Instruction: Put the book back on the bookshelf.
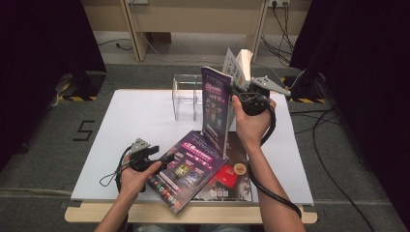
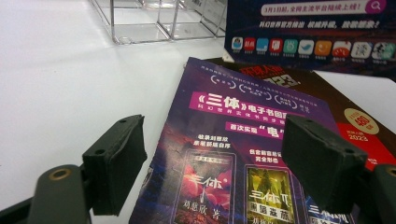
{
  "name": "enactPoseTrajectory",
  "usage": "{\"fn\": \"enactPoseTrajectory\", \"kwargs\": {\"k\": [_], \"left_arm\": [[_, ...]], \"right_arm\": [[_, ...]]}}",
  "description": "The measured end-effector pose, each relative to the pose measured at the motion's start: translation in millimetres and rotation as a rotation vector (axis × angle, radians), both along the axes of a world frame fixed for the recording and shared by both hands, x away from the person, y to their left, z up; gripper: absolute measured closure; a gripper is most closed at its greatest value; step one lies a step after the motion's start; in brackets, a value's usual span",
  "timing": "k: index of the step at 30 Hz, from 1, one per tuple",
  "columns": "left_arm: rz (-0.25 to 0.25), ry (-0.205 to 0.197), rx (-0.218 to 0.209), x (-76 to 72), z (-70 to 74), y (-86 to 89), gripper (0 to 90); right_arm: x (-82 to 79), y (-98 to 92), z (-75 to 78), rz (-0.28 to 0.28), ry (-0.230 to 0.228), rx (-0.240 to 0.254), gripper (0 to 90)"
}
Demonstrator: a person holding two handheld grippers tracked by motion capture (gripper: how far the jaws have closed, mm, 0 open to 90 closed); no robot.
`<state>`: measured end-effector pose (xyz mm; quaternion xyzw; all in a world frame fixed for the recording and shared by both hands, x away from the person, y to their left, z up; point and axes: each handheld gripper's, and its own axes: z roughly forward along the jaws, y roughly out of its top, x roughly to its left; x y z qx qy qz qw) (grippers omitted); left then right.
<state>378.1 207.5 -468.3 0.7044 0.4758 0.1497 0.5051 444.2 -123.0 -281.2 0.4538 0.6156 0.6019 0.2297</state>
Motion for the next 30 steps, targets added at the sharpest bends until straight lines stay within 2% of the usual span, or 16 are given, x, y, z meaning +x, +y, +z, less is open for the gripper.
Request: {"fn": "enactPoseTrajectory", "kwargs": {"k": [1, 12, 19, 30], "left_arm": [[0.000, 0.001, -0.001, 0.0, -0.2, -0.1, 20.8], [-0.002, 0.004, 0.000, 0.4, -1.4, -0.4, 20.8], [-0.007, 0.004, 0.006, -0.5, -1.5, -1.6, 20.8], [-0.010, 0.006, 0.010, -0.3, -2.9, -2.9, 20.8]], "right_arm": [[2.1, 1.2, 1.5, -0.005, -0.008, -0.011, 83.5], [14.4, 7.5, 8.5, -0.011, -0.015, 0.010, 83.5], [21.5, 14.6, 13.8, -0.016, -0.032, -0.001, 83.5], [37.0, 22.8, 20.5, -0.028, -0.039, 0.009, 83.5]]}}
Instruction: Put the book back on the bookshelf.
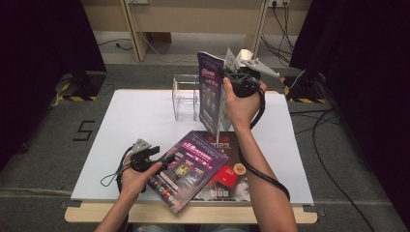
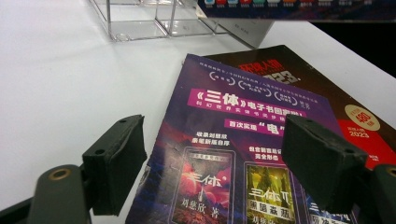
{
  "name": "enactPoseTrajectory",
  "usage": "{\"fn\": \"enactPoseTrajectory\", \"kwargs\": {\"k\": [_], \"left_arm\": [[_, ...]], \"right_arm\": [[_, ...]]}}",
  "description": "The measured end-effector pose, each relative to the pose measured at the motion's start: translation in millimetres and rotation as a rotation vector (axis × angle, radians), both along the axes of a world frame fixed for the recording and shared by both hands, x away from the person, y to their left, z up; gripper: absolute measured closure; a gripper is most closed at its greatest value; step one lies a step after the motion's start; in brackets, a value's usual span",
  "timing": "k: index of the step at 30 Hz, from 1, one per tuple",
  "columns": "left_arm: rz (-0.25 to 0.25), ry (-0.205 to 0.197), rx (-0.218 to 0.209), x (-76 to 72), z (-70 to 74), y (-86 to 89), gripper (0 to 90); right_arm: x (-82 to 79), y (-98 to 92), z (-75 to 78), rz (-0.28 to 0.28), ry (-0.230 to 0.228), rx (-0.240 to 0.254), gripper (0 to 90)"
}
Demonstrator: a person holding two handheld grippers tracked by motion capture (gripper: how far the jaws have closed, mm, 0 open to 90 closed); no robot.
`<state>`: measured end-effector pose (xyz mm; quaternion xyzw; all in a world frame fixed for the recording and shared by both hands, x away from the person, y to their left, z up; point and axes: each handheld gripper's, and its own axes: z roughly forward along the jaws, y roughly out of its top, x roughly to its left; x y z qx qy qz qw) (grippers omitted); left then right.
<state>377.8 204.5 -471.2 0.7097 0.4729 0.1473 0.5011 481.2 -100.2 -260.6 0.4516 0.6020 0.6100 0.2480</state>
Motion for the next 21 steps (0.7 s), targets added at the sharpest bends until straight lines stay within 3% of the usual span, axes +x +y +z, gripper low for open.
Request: {"fn": "enactPoseTrajectory", "kwargs": {"k": [21], "left_arm": [[-0.004, 0.001, 0.000, 0.3, -1.2, 0.3, 20.8]], "right_arm": [[40.2, 13.9, -5.6, -0.032, 0.010, 0.006, 83.5]]}}
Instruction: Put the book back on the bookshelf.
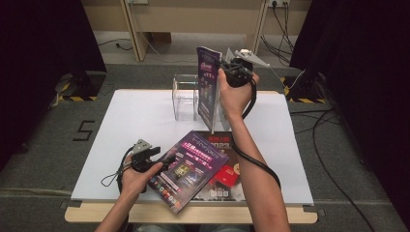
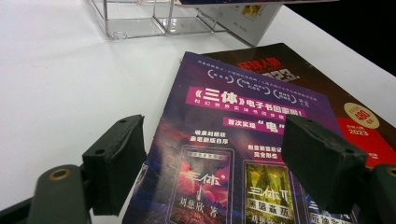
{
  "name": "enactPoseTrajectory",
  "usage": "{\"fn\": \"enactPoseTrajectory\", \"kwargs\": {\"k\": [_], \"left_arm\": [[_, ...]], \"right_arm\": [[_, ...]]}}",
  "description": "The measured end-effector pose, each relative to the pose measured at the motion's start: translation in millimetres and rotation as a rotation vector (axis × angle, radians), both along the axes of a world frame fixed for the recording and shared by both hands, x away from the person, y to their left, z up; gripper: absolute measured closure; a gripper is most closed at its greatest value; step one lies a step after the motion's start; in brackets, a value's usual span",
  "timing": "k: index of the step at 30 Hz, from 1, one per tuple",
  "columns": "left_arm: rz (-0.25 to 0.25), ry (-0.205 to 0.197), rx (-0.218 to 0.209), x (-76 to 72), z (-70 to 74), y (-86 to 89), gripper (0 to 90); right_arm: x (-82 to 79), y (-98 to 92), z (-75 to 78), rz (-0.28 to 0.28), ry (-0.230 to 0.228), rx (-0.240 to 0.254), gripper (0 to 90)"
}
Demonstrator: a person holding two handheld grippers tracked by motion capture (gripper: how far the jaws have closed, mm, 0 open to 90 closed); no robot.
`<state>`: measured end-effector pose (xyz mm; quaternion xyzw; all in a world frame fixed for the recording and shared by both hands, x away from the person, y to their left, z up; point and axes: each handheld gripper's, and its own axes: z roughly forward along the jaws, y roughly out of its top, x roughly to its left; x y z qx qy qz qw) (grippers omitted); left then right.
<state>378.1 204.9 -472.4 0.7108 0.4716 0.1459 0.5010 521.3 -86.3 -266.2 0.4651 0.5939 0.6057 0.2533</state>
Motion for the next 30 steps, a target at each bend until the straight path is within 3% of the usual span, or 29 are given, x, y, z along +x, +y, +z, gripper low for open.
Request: {"fn": "enactPoseTrajectory", "kwargs": {"k": [20, 25, 30], "left_arm": [[0.000, 0.003, -0.002, 0.6, -1.7, 1.6, 20.8], [0.001, 0.003, -0.002, 0.7, -2.1, 2.4, 20.8], [0.000, 0.006, -0.004, 0.9, -3.1, 1.9, 20.8]], "right_arm": [[29.7, 12.0, -5.1, -0.039, -0.027, -0.003, 83.5], [33.3, 13.9, -14.4, -0.043, -0.021, -0.006, 83.4], [33.0, 14.8, -24.3, -0.042, -0.031, -0.040, 83.4]]}}
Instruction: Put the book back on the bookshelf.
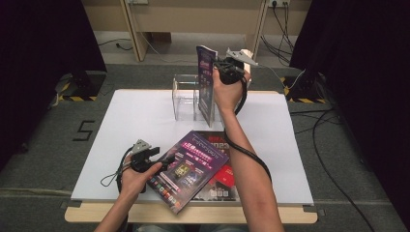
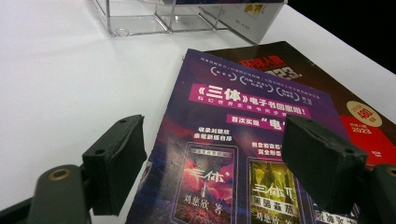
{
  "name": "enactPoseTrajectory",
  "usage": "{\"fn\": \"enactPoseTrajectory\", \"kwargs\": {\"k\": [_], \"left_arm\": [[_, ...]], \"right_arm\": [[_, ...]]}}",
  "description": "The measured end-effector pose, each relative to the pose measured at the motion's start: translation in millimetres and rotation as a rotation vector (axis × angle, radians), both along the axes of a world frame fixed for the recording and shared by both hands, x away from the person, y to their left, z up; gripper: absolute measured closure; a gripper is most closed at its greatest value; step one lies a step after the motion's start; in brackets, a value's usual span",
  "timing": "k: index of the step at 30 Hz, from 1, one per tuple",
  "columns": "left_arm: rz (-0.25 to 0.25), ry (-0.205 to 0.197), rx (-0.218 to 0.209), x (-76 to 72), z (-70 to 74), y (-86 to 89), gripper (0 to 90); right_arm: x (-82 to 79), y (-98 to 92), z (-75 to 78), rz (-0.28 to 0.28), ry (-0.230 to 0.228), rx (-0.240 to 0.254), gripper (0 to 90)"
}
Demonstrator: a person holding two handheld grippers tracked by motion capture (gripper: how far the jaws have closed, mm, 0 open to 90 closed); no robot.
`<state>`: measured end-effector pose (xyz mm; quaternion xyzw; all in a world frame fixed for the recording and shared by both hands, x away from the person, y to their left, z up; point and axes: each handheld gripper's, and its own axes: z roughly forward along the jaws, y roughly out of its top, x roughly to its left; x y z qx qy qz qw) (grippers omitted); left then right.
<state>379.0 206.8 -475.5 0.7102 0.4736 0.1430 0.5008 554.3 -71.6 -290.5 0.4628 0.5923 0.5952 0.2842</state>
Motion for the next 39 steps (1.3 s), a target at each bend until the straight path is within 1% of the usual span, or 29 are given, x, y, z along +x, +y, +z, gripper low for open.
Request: {"fn": "enactPoseTrajectory", "kwargs": {"k": [4, 8, 10, 16, 20, 24, 27, 33, 39], "left_arm": [[-0.001, 0.000, 0.001, -0.1, -0.6, -0.3, 20.9], [-0.003, 0.003, 0.006, -0.2, -1.5, -1.6, 20.8], [-0.006, 0.005, 0.004, -0.4, -2.0, -2.7, 20.8], [-0.009, 0.005, 0.008, -0.9, -2.3, -3.0, 20.8], [-0.009, 0.004, 0.008, -1.3, -1.9, -3.6, 20.8], [-0.010, 0.003, 0.005, -1.6, -1.3, -4.5, 20.8], [-0.009, 0.004, 0.003, -1.6, -1.7, -5.0, 20.8], [-0.015, 0.005, 0.006, -2.0, -1.9, -6.6, 20.8], [-0.015, 0.008, 0.003, -2.1, -2.5, -7.4, 20.8]], "right_arm": [[-4.9, -0.5, -6.1, -0.002, -0.008, -0.016, 83.3], [-11.5, -1.8, -9.9, -0.003, -0.028, -0.027, 83.2], [-14.4, -2.8, -11.1, -0.007, -0.039, -0.041, 83.2], [-28.9, -7.9, -17.1, -0.007, -0.061, -0.059, 82.8], [-39.6, -12.6, -19.1, -0.002, -0.048, -0.066, 81.9], [-50.4, -18.2, -24.4, 0.010, -0.033, -0.091, 80.9], [-57.0, -21.7, -29.6, 0.020, -0.017, -0.079, 80.6], [-63.9, -26.5, -33.0, 0.020, -0.003, -0.086, 80.6], [-69.6, -29.1, -33.9, 0.031, 0.028, -0.087, 77.7]]}}
